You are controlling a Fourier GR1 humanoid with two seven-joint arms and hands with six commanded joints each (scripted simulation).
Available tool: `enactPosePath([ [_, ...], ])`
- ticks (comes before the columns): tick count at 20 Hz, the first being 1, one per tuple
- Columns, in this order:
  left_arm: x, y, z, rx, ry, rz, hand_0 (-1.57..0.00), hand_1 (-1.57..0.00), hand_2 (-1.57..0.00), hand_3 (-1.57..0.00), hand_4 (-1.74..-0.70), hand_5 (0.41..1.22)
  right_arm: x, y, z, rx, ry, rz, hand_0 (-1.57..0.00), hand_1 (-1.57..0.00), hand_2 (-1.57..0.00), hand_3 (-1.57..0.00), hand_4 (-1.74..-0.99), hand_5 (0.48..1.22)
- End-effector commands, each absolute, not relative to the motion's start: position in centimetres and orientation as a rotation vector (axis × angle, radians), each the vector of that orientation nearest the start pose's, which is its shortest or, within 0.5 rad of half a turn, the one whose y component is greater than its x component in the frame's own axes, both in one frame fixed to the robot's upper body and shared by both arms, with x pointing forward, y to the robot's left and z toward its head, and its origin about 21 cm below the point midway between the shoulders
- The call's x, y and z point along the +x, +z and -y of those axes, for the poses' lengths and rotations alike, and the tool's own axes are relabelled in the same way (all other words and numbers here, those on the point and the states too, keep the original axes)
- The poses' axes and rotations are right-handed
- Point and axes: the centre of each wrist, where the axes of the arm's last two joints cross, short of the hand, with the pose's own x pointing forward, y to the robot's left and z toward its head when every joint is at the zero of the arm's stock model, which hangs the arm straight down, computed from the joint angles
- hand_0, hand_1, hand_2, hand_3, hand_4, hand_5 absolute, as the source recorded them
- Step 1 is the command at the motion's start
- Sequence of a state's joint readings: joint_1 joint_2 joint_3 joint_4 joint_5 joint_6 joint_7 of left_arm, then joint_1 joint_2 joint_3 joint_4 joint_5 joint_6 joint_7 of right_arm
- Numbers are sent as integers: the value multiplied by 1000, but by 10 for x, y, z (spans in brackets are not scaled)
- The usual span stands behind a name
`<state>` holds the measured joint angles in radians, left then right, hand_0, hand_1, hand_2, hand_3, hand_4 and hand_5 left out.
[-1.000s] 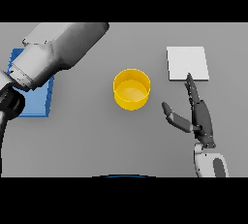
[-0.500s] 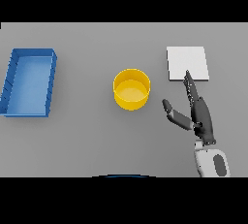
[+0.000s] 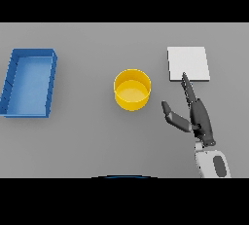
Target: Pick up the red beaker and tilt it to pour out 1 green nut into yellow bowl. Pick up the yellow bowl and place it on the metallic measuring scale.
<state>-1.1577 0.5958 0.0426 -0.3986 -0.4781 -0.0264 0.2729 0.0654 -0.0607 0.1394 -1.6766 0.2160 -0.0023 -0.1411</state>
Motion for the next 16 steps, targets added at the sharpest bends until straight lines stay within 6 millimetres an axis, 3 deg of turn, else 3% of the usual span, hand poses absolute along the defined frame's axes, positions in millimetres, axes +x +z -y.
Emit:
enactPosePath([
  [1,460,198,-345,869,-439,1156,-1571,-1571,-1571,-1568,-1741,1221,229,12,217,-107,308,1754,1,1,1,1,-1129,659],
  [7,411,120,-354,772,-313,1128,-1571,-1571,-1571,-1570,-1741,1221,229,9,220,-129,324,1759,1,1,1,1,-1166,676],
  [9,397,106,-352,758,-286,1127,-1571,-1571,-1571,-1571,-1741,1151,230,10,222,-118,322,1755,1,1,1,1,-1174,676],
  [13,380,95,-348,751,-236,1081,-1571,-1571,-1571,-1571,-1741,925,230,8,222,-116,309,1744,1,1,1,1,-1157,671],
  [15,377,102,-347,731,-243,1052,-1571,-1571,-1526,-1525,-1521,818,233,12,217,-107,310,1751,1,1,1,1,-1155,670],
  [16,372,106,-345,695,-307,1089,-1469,-1344,-1276,-1318,-1369,774,233,12,217,-106,312,1753,1,1,1,1,-1153,670],
])
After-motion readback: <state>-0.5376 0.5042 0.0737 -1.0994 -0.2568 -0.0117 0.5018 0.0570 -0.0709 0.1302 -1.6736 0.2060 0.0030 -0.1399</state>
